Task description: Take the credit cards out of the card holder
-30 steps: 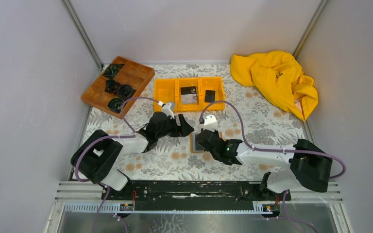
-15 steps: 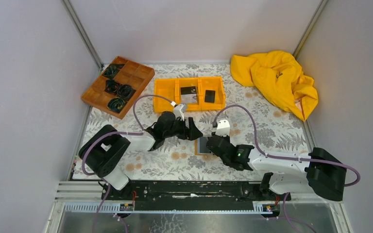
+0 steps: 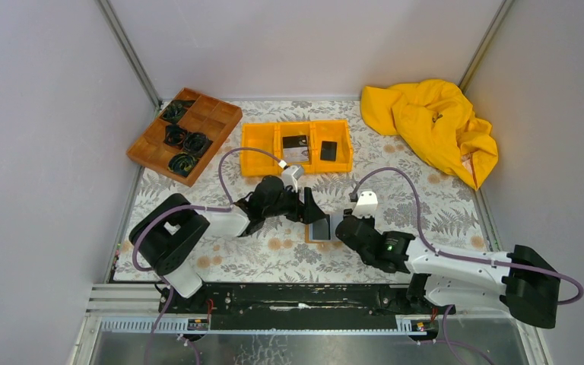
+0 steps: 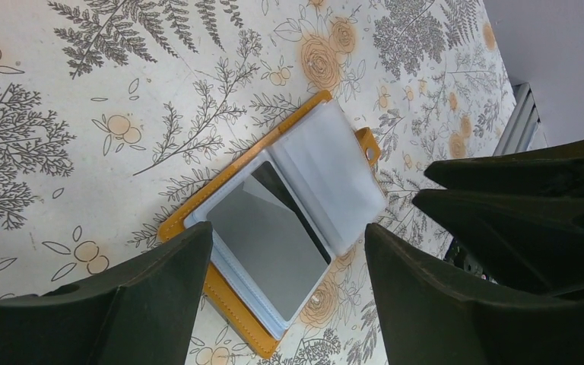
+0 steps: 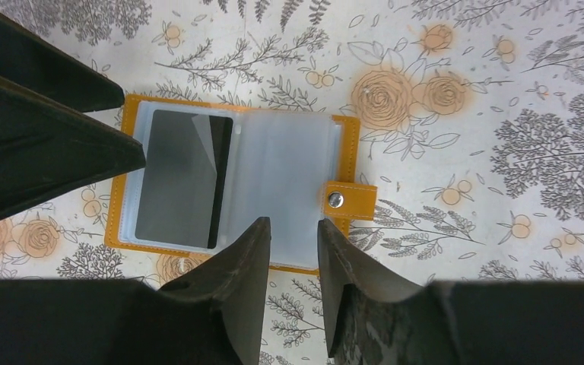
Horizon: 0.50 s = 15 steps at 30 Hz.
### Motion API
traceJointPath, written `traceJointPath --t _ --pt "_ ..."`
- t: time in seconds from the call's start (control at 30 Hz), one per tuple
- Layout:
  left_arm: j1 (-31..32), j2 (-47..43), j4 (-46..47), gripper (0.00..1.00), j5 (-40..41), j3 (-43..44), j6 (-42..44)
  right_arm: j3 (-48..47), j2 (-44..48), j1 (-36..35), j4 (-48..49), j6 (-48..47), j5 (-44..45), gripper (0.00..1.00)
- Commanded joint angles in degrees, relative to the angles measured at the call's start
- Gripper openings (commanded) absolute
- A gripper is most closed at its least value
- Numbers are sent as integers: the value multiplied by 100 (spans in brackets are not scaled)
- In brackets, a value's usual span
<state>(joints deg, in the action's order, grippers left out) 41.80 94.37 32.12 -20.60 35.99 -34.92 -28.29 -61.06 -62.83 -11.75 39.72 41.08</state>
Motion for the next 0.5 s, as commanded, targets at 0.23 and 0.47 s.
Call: traceJointPath --t 0.23,0.47 --pt "65 -448 -297 77 955 -24 221 -60 662 28 520 -728 123 37" --pt "389 -2089 -638 78 3198 -572 339 37 883 29 1824 -1637 369 49"
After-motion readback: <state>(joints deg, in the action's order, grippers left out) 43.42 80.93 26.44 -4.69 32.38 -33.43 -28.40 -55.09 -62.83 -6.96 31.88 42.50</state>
